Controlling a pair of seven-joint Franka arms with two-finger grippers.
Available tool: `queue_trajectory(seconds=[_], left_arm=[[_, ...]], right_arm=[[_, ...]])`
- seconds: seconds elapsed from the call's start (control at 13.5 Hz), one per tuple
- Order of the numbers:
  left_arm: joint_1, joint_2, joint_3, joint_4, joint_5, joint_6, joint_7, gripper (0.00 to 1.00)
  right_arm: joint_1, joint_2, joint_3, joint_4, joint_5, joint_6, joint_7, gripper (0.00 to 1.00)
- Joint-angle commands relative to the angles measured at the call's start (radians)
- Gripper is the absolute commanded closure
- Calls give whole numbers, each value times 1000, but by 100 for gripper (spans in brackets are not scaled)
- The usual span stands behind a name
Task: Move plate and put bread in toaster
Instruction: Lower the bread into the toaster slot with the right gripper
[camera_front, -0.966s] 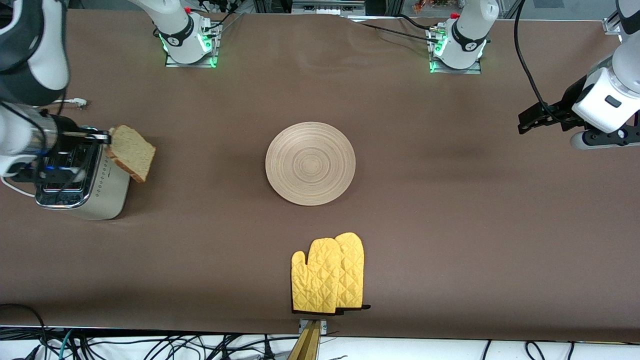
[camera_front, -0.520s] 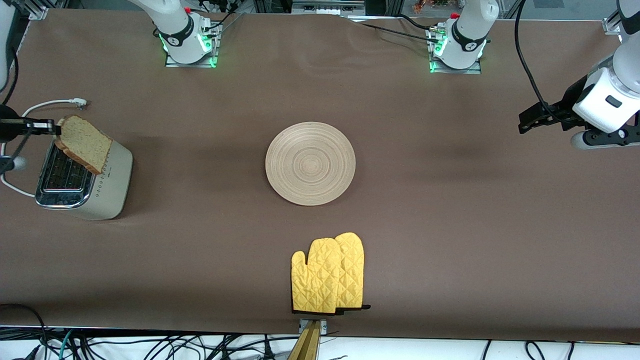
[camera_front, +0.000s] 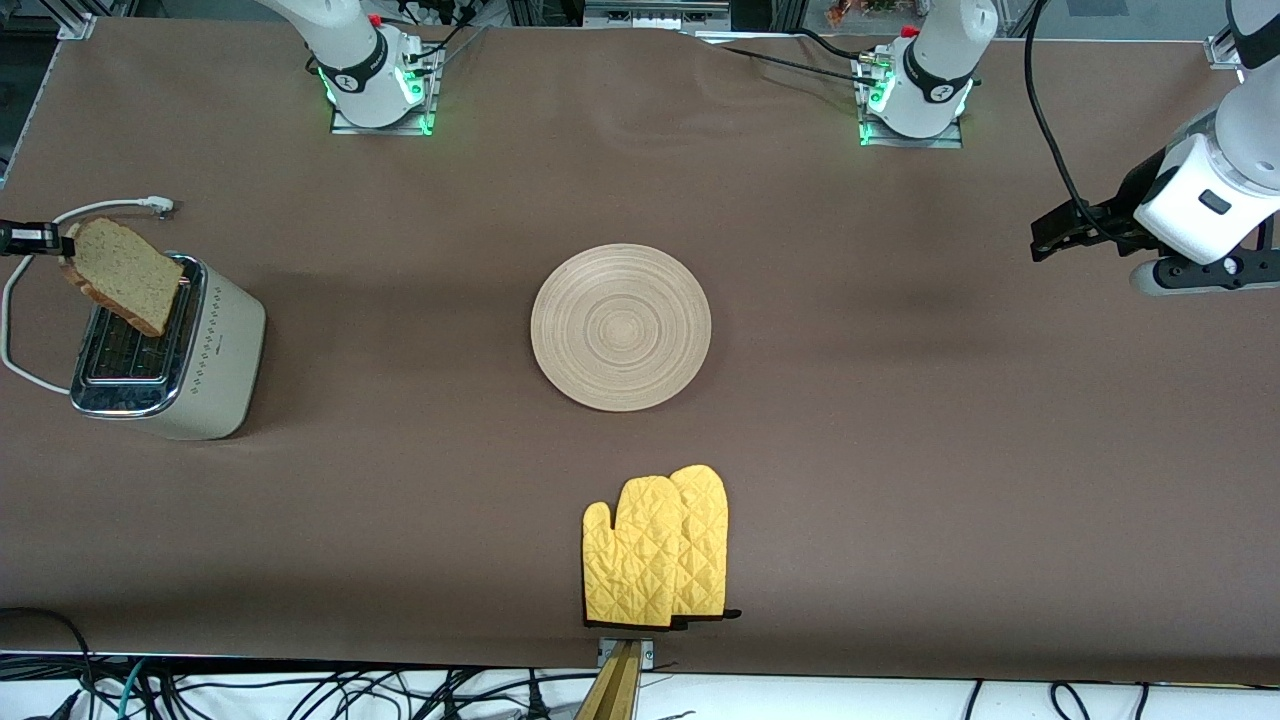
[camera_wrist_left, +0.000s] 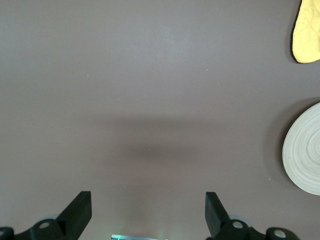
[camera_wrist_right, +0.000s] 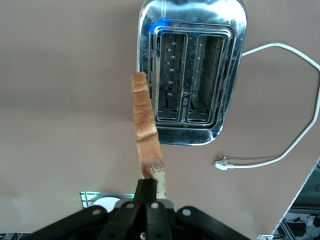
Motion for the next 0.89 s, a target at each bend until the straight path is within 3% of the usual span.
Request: queue_trajectory(seconds=[0.0,0.82], left_arm=[[-2,12,-1,28,-17,-30,1,0],[-4,12,-3,28,-18,-31,1,0]], right_arm=[[-26,-2,-3,-1,-17,4,-46,100],[-71,38,0,-3,-14,85,-91,100]])
